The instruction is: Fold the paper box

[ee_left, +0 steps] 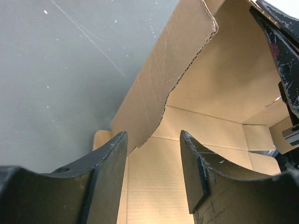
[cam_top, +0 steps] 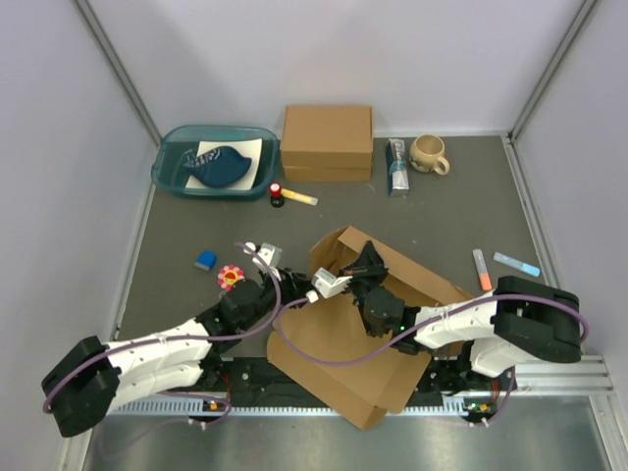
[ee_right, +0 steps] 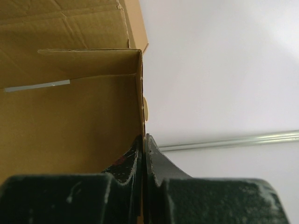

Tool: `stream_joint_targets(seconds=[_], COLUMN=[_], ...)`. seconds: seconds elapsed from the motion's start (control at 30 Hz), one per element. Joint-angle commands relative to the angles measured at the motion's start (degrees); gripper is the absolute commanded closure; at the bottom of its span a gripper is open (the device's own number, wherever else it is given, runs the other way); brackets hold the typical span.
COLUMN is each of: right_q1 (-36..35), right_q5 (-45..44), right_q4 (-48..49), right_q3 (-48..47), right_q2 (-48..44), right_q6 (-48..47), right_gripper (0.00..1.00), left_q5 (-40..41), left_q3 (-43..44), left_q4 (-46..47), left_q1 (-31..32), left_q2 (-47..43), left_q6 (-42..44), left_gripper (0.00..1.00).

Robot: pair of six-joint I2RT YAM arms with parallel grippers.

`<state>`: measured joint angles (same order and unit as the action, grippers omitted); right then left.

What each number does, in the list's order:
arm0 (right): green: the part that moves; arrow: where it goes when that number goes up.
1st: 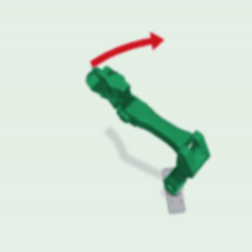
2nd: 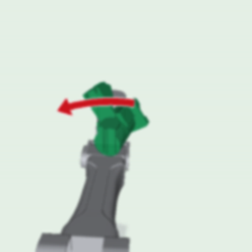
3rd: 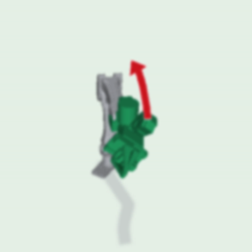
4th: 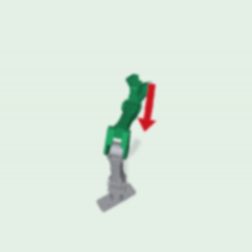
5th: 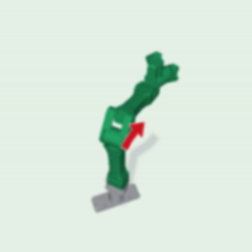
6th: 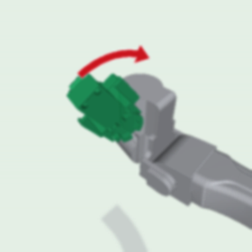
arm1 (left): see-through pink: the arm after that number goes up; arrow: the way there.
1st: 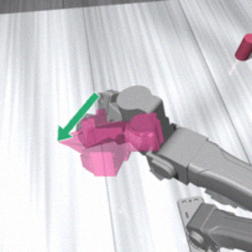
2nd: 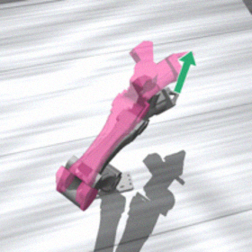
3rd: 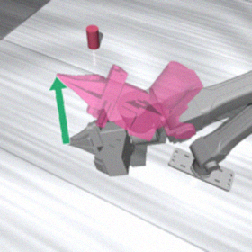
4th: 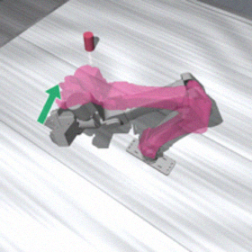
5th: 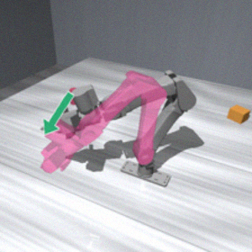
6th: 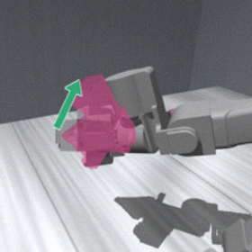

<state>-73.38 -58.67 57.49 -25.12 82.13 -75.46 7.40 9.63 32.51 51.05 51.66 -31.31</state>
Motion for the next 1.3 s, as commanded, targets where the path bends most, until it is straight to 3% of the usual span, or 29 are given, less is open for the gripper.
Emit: stream_joint_targets(seconds=[0.0,0.27,0.43,0.57,0.7,0.87,1.27], right_q1=[-1.1,-1.2,-1.2,-1.7,-1.8,-1.8,-1.9], right_q5=[1.1,1.2,1.3,1.3,1.5,1.5,1.5], right_q4=[2.2,1.6,1.4,1.3,0.9,0.1,-0.7], right_q3=[-0.1,-0.1,0.0,-0.1,-0.1,0.1,0.0], right_q2=[-0.9,-1.3,-1.2,-1.2,-1.0,-1.0,-1.0], right_q6=[2.0,2.2,2.6,2.9,3.3,4.4,5.3], right_gripper=[1.00,1.00,1.00,1.00,1.00,1.00,1.00], left_q5=[2.4,5.9,14.9,18.8,14.8,10.2,-6.4], left_q3=[0.8,1.1,-1.8,-3.3,0.7,4.4,3.9], left_q4=[-4.8,-13.7,-12.5,-5.5,1.1,8.2,20.4], left_q1=[0.2,0.1,0.0,-2.0,-7.0,-7.7,-7.7], left_q2=[-5.5,-22.8,-28.3,-20.7,-6.4,5.6,12.0], left_q6=[3.4,5.8,2.0,0.8,-0.3,0.5,4.5], left_gripper=[0.46,0.41,0.41,0.41,0.44,0.46,0.38])
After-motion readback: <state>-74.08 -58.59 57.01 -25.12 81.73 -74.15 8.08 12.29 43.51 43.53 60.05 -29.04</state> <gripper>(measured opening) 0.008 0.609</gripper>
